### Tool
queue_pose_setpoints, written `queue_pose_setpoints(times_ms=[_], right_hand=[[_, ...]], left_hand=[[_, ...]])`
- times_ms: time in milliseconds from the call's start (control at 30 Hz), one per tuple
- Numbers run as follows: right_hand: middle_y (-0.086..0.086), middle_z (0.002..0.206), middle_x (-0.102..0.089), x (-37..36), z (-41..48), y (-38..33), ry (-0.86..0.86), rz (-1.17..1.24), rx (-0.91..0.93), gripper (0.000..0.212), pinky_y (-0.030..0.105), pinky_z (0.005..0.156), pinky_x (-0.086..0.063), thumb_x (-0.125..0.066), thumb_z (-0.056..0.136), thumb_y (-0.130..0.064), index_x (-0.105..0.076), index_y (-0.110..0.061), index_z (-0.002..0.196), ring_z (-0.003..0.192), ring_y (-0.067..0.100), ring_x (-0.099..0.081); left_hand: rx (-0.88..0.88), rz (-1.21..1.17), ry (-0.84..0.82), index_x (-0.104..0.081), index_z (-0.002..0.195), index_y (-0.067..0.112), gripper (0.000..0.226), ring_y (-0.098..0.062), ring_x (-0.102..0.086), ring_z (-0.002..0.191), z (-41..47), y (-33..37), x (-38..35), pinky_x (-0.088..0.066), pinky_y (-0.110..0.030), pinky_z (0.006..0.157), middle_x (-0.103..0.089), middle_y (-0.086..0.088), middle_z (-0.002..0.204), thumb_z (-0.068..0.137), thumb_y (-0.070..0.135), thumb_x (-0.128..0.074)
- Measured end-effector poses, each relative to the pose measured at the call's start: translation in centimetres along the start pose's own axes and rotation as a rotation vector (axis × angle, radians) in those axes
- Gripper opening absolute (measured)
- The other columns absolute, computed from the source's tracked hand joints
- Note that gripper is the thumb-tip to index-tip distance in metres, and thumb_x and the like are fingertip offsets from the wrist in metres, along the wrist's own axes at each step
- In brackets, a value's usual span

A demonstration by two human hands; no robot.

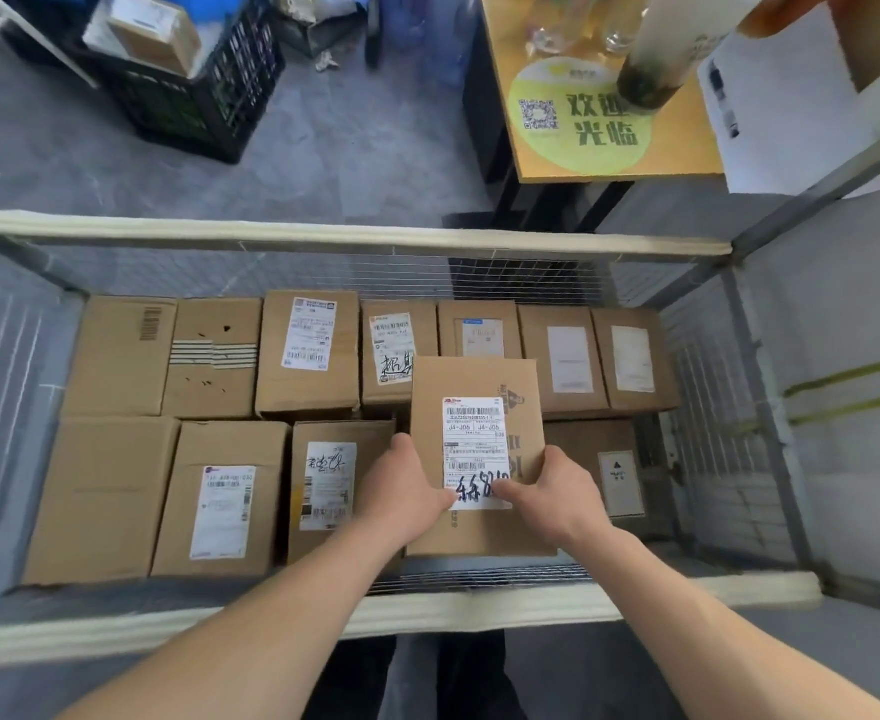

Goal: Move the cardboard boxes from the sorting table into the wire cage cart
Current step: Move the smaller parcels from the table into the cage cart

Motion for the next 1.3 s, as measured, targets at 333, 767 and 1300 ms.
queue_pose_setpoints(times_ms=[333,767,1300], right_hand=[[-0.009,0.094,-0.060,-3.4,3.0,3.6,-0.116,-0.066,0.000,0.051,0.034,0.068,-0.050,-0.072,0.076,-0.057,-0.049,-0.022,0.104,0.082,0.014,-0.061],[-0.015,0.088,-0.053,-8.2,7.0,5.4,-0.219,-0.038,-0.005,0.045,0.027,0.060,-0.044,-0.076,0.080,-0.050,-0.044,-0.026,0.101,0.076,0.005,-0.055],[-0.016,0.087,-0.045,-12.2,9.9,6.1,-0.235,-0.059,-0.011,0.048,0.015,0.055,-0.035,-0.081,0.080,-0.025,-0.042,-0.023,0.108,0.086,0.014,-0.052]], left_hand=[[0.120,0.013,-0.060,-0.043,0.113,0.020,0.053,-0.017,-0.065,0.092,1.8,-2.6,-5.3,-0.052,-0.025,0.064,-0.065,0.003,0.111,0.078,0.030,-0.082],[0.201,0.026,-0.061,-0.046,0.113,0.017,0.043,-0.019,-0.065,0.090,4.6,-5.5,-8.5,-0.056,-0.031,0.070,-0.065,0.001,0.106,0.085,0.022,-0.078],[0.221,0.144,-0.033,-0.047,0.128,0.007,0.040,-0.024,-0.061,0.102,8.1,-8.5,-10.1,-0.050,-0.028,0.076,-0.055,-0.009,0.123,0.091,0.001,-0.060]])
Point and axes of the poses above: each hand's wrist, its own z-axis towards the middle knuckle, its own x-axis out of the back of the hand, y = z × x, the point moved 4 cm from there along z, towards the middle knuckle
